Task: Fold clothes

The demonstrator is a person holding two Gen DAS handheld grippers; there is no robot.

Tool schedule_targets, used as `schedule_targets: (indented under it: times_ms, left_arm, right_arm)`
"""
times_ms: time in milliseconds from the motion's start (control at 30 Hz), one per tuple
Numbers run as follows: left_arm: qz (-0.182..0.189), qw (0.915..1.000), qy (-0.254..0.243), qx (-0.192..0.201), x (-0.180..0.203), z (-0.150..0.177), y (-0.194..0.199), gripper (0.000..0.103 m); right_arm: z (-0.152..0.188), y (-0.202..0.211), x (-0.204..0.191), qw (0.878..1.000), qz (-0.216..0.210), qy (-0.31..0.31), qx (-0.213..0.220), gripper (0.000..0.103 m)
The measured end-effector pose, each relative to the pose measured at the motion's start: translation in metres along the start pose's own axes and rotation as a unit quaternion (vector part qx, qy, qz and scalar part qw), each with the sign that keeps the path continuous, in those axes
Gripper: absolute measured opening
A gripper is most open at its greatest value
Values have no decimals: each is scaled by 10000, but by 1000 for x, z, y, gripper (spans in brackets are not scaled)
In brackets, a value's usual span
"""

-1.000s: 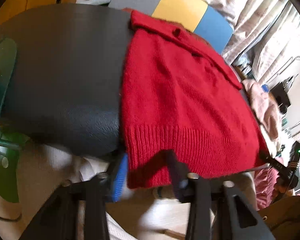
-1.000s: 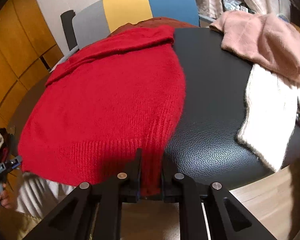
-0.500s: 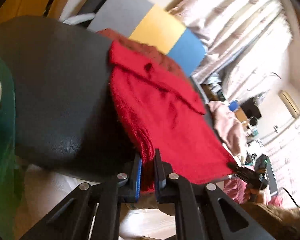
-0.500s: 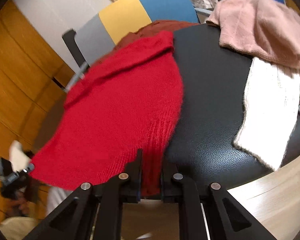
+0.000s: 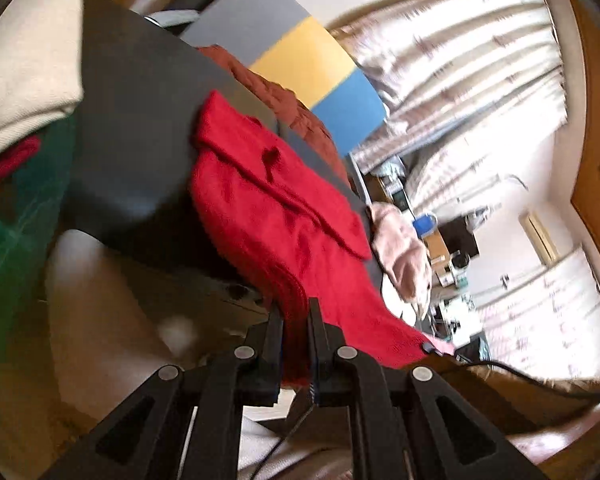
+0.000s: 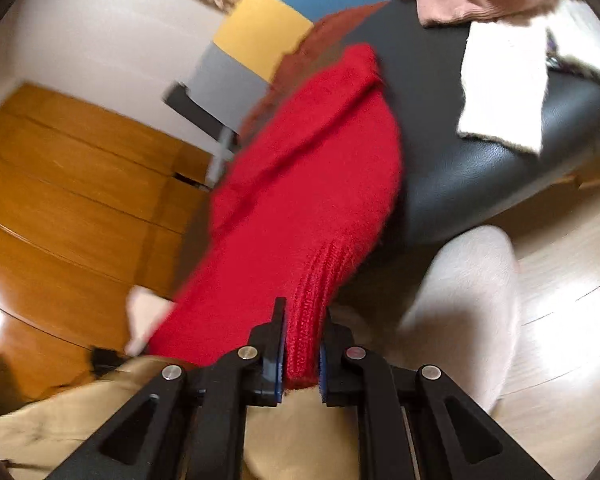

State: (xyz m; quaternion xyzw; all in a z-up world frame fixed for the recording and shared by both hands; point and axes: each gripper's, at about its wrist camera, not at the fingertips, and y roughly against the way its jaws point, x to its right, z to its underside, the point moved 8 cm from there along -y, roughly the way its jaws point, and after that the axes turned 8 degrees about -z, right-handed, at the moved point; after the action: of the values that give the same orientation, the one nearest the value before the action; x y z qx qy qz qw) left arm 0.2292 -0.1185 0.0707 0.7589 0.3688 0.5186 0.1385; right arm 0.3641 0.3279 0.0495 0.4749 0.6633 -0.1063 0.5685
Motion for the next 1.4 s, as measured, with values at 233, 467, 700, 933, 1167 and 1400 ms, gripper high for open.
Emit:
schedule_targets:
  times_ms: [233, 467, 700, 933, 1167, 1400]
  left_arm:
    - [533, 9975, -393, 260, 30, -89, -42, 8]
    - [178, 9982, -457, 332, 42, -182, -131, 9]
    - [-569, 9983, -29, -79, -12, -216, -234, 9]
    - [8, 9974, 668, -278, -44, -211, -256, 10]
    - [-211, 9984, 516, -87, -33, -236, -256, 18]
    - [-1461, 9846, -958, -89, -35, -220, -257, 30]
  right_arm:
    - [-72, -31, -29, 9949, -817, 236, 545, 12]
    - [-173, -102, -13, 9910, -1039, -230, 807, 12]
    - [-223, -159, 55, 9887, -598, -1145, 759, 12]
    - [-227, -190, 80, 9886, -347, -1422, 349, 30]
    - [-264, -185, 56, 9893, -681, -1052, 753, 67]
    - [-259, -204, 37, 9750, 1565, 1578, 59, 64]
